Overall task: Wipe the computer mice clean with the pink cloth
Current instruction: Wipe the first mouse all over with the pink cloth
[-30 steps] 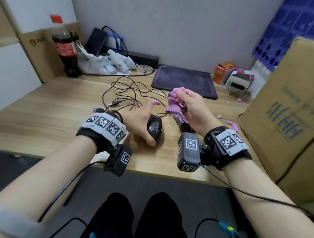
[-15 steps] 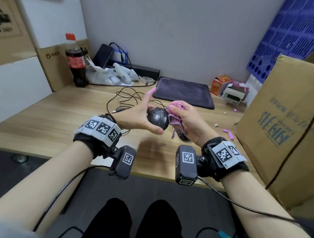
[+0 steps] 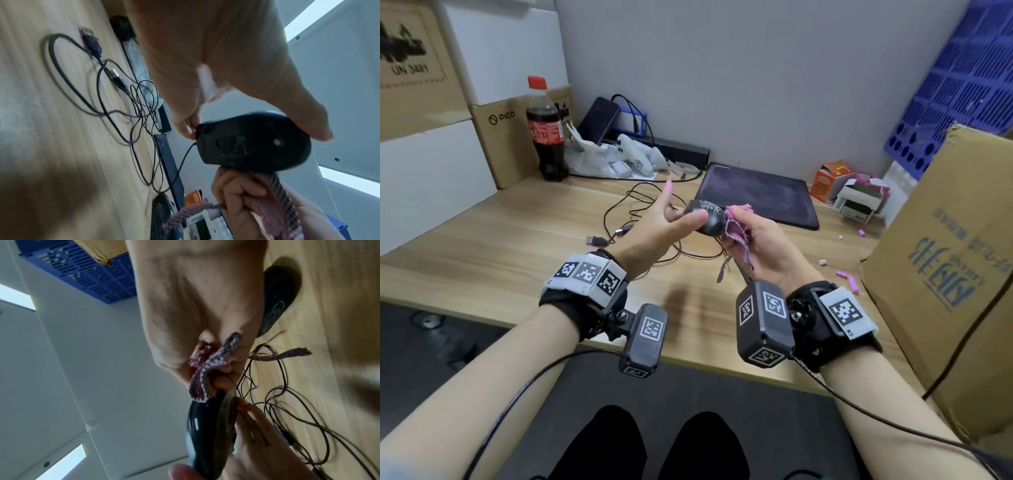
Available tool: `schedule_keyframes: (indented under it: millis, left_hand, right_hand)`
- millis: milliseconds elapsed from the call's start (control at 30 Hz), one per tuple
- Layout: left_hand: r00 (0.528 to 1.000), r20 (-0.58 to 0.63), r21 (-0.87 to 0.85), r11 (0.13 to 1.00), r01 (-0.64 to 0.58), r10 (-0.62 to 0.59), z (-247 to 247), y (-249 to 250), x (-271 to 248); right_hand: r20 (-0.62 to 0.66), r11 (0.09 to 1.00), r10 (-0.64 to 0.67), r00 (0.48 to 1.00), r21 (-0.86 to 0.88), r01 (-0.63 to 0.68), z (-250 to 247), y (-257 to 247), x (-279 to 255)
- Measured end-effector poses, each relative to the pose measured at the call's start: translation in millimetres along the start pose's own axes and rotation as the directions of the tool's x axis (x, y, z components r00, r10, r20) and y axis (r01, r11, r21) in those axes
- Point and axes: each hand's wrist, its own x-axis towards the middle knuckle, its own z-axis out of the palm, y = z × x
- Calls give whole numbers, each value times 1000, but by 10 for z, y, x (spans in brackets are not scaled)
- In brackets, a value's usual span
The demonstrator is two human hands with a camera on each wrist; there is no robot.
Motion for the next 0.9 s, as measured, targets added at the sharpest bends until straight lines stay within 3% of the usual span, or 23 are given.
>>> schedule_keyframes:
  millis: [100, 267, 400, 533, 633, 767, 900]
  left_hand:
    - [997, -55, -124, 991, 49, -56, 87, -18, 34]
    - [986, -81, -246, 961, 122, -146, 209, -55, 61]
    - [992, -28, -414, 905, 100, -122, 253, -19, 27]
    - [983, -117, -533, 844, 56, -139, 254, -28, 39]
    - [977, -140, -593, 804, 48, -162, 202, -69, 31]
    - [978, -134, -580, 813, 51, -157, 206, -69, 13]
    - [984, -116, -536, 842, 56, -139, 239, -17, -2]
  right_hand:
    - [-5, 998, 10, 1000, 60, -10, 6, -8, 45]
    - [-28, 1000, 0, 1000, 6, 1, 79, -12, 83]
    - [-21, 1000, 6, 1000, 1, -6, 129, -48, 102]
    - [28, 1000, -18, 999, -13, 19, 34, -93, 92]
    - [-25, 995, -89, 996, -37, 88, -51, -143, 36]
    - [-55, 955, -232, 971, -201, 216, -15, -207, 12]
    - [70, 782, -382, 922, -508, 362, 232, -278, 11]
